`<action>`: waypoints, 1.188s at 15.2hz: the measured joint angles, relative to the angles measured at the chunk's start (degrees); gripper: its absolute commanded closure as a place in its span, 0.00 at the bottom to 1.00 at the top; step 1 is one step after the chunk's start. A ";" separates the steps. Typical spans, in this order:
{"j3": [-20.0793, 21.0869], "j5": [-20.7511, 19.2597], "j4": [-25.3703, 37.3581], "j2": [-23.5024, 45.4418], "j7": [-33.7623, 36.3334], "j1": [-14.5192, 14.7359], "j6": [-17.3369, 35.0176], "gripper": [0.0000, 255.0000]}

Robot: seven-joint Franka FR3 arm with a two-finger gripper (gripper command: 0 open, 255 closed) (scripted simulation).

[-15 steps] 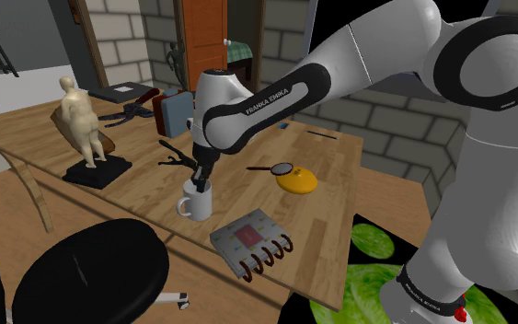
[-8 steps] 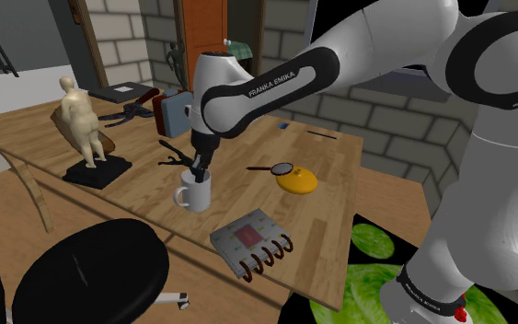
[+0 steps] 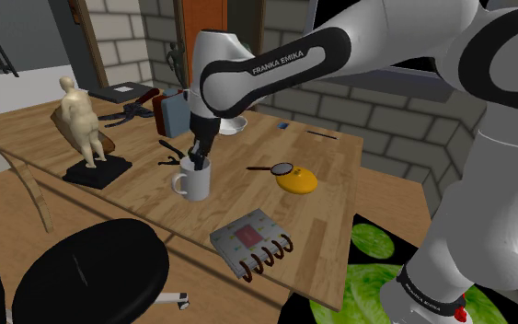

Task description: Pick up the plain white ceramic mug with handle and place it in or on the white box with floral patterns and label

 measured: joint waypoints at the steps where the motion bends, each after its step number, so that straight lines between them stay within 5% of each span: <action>1: -0.01 0.05 0.40 -0.35 -0.03 -0.04 -0.76 1.00; 6: 0.10 0.25 1.60 -2.13 0.20 0.00 -3.71 1.00; 18: 2.22 5.15 -24.51 -27.99 2.42 2.56 -2.94 1.00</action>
